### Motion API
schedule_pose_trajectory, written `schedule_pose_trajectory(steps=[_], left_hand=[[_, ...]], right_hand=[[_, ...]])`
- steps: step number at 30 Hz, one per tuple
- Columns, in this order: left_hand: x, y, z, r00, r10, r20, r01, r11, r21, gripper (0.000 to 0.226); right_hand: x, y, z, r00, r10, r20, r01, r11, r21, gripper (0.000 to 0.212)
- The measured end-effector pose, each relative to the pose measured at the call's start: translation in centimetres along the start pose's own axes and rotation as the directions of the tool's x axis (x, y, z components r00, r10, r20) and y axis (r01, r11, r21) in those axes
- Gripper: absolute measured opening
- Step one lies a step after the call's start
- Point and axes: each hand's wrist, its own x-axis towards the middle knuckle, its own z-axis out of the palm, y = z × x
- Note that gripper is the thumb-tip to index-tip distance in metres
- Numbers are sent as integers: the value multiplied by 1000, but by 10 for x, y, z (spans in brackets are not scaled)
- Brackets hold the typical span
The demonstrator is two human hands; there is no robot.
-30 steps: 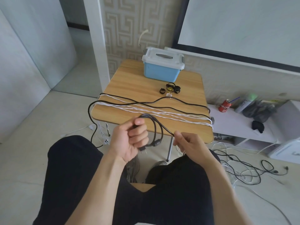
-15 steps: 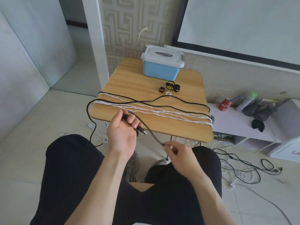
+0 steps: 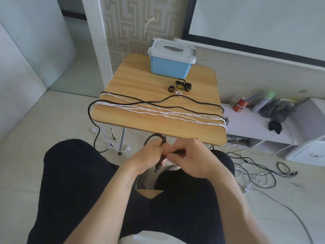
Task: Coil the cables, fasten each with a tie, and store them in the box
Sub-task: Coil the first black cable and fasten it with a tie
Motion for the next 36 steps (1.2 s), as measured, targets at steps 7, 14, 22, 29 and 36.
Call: schedule_pose_trajectory(steps=[7, 14, 22, 29, 36], left_hand=[[-8, 6, -8, 936, -72, 344, 144, 971, -189, 56], [-12, 2, -38, 970, 173, 168, 21, 632, -775, 43], [-14, 6, -34, 995, 93, 36, -23, 563, -826, 39], [-7, 11, -16, 996, 62, 68, 1, 735, -678, 38], [2, 16, -1, 992, 71, 107, 24, 714, -699, 40]], right_hand=[[7, 25, 12, 917, 159, -365, -50, 956, 290, 29], [-1, 85, 12, 957, 243, -159, -225, 967, 123, 35], [2, 135, -29, 641, 457, -617, -587, 809, -12, 28], [2, 166, -85, 340, 811, -476, -790, 521, 324, 83], [-18, 195, -121, 118, 747, -655, -423, 634, 647, 16]])
